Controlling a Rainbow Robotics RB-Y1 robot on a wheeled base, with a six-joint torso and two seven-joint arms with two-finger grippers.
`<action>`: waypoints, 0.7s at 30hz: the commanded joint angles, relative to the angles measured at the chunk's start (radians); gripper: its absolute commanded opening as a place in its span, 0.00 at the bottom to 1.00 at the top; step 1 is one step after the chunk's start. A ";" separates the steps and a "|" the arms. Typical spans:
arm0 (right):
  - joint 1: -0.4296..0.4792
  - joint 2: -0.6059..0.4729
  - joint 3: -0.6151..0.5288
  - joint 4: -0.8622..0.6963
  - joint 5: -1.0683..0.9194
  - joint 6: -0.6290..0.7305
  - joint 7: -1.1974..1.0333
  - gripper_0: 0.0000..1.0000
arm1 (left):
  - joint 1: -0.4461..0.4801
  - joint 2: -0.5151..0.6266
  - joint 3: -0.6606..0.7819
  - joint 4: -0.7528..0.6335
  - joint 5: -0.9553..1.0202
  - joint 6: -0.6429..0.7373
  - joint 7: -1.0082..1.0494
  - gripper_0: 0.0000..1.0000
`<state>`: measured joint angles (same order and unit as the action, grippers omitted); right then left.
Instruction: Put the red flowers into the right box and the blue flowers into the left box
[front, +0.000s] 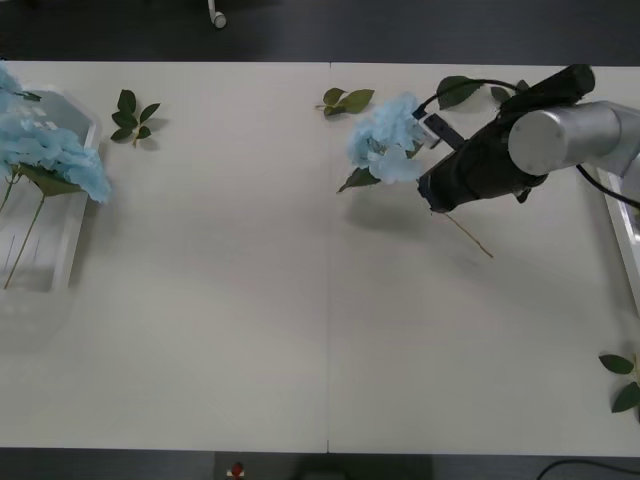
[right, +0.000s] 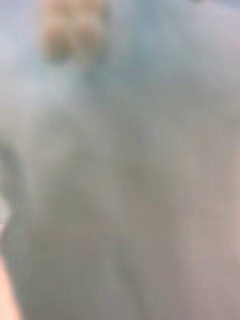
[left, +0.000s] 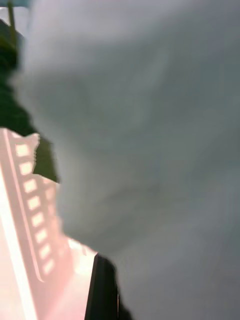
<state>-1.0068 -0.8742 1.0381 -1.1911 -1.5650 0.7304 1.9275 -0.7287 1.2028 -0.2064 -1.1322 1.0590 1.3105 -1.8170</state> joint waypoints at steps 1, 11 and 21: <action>-0.007 -0.103 -0.079 -0.012 -0.270 0.064 0.197 0.00 | -0.009 -0.005 0.030 0.106 -0.002 -0.070 -0.059 0.00; -0.009 -0.118 -0.257 0.062 -0.610 0.287 0.522 0.00 | -0.009 -0.120 0.016 0.266 -0.086 -0.205 -0.077 0.00; -0.009 0.060 -0.428 0.130 -0.713 0.330 0.620 0.00 | -0.009 -0.197 -0.019 0.364 -0.129 -0.300 -0.073 0.00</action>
<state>-1.0060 -0.8770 0.6575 -1.0775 -2.2677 1.0416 2.5238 -0.7287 0.9910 -0.2210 -0.7755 0.9438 1.0174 -1.8630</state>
